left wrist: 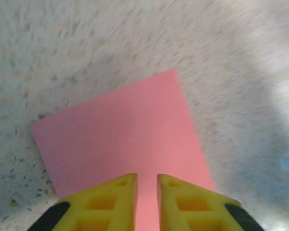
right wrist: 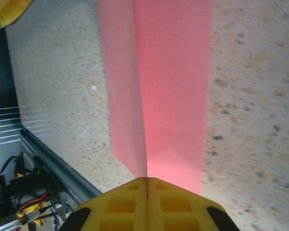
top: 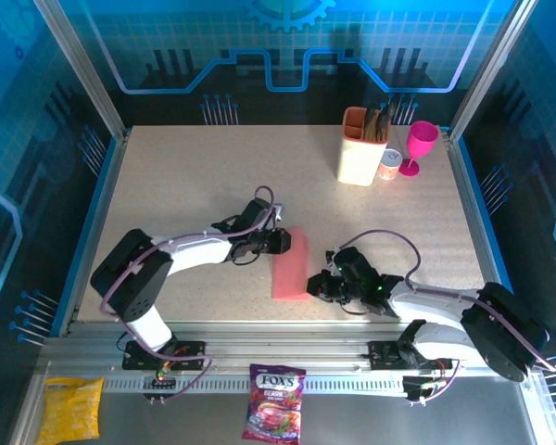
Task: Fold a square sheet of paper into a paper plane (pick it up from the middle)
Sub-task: Fold the triangle a second time at the center of the table.
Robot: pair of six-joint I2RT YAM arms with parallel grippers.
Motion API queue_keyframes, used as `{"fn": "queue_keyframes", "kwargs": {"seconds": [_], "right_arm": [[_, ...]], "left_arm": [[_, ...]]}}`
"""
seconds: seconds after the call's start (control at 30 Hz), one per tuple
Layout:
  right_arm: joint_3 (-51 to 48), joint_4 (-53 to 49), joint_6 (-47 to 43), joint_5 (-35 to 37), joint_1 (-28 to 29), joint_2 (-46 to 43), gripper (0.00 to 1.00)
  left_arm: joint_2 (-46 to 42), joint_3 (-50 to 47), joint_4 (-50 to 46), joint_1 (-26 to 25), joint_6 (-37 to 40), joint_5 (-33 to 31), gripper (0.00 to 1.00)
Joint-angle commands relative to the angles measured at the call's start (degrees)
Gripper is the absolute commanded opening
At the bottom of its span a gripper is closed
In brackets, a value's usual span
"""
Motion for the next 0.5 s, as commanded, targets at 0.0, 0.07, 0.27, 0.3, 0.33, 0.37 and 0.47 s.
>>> {"fn": "queue_keyframes", "kwargs": {"seconds": [0.0,0.07,0.27,0.3,0.33,0.37,0.47], "right_arm": [[2.45,-4.48,-1.38,1.08,-0.04,-1.52,0.0],[2.98,-4.7,-1.33,1.02,-0.04,-1.35,0.0],[3.83,-4.89,-1.13,1.02,-0.04,-0.55,0.0],[3.88,-4.95,-1.16,1.02,-0.06,-0.51,0.0],[3.93,-4.96,-1.11,1.05,-0.04,-0.5,0.0],[3.98,-5.18,-1.1,1.19,-0.01,-0.55,0.0],[4.12,-5.48,-1.0,1.35,-0.04,-0.56,0.0]], "left_arm": [[-5.75,-2.66,-0.67,-0.92,1.97,0.25,0.24],[-8.35,-5.34,-0.04,-2.54,2.36,-0.43,0.27],[-16.4,-16.53,4.76,-9.28,1.26,-8.2,0.31],[-17.66,-18.37,5.46,-10.93,1.35,-10.5,0.32],[-18.6,-19.94,6.14,-12.52,1.55,-12.53,0.33],[-19.34,-21.34,7.13,-14.12,1.94,-14.27,0.34],[-20.91,-24.2,9.92,-20.21,4.59,-20.36,0.38]]}}
